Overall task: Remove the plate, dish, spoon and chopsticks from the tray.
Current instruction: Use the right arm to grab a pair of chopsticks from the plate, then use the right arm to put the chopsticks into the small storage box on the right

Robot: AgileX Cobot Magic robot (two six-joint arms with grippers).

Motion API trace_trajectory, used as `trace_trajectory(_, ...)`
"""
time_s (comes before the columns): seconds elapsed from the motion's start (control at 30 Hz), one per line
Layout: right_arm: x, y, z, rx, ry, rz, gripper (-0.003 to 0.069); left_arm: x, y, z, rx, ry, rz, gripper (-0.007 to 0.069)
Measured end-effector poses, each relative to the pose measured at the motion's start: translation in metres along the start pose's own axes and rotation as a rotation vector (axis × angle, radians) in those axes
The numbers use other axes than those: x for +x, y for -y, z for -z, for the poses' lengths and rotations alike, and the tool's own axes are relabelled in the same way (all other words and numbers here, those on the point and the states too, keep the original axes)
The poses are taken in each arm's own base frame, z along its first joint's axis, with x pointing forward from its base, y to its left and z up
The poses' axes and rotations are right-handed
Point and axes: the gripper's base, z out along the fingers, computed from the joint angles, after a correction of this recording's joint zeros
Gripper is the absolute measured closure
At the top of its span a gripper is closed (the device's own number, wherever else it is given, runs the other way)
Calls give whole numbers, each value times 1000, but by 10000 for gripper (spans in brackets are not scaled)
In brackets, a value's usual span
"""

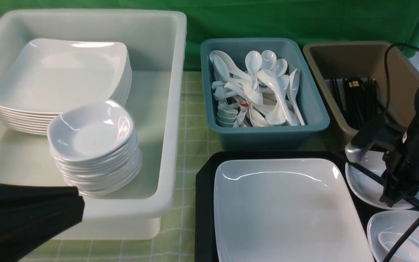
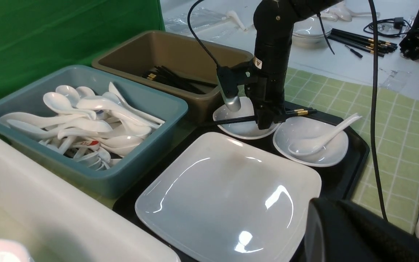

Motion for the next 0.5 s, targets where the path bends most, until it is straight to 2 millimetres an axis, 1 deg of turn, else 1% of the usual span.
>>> trace_trajectory(0.07, -5, -9, 2, -10, -12, 85, 524, 0, 0, 0, 0, 0, 0, 614)
trace_trajectory(0.13, -7, -13, 5, -9, -9, 115, 524, 0, 0, 0, 0, 0, 0, 614)
trace_trajectory(0.27, -12, -23, 22, 19, 24, 171, 524, 0, 0, 0, -3, 5, -5, 614)
trace_trajectory(0.43, -9, -28, 55, 83, 93, 190, 524, -5, -3, 0, -33, 50, -9, 614)
trace_trajectory(0.5, -6, -30, 71, 118, 143, 163, 524, -7, -5, 0, -52, 80, -9, 614)
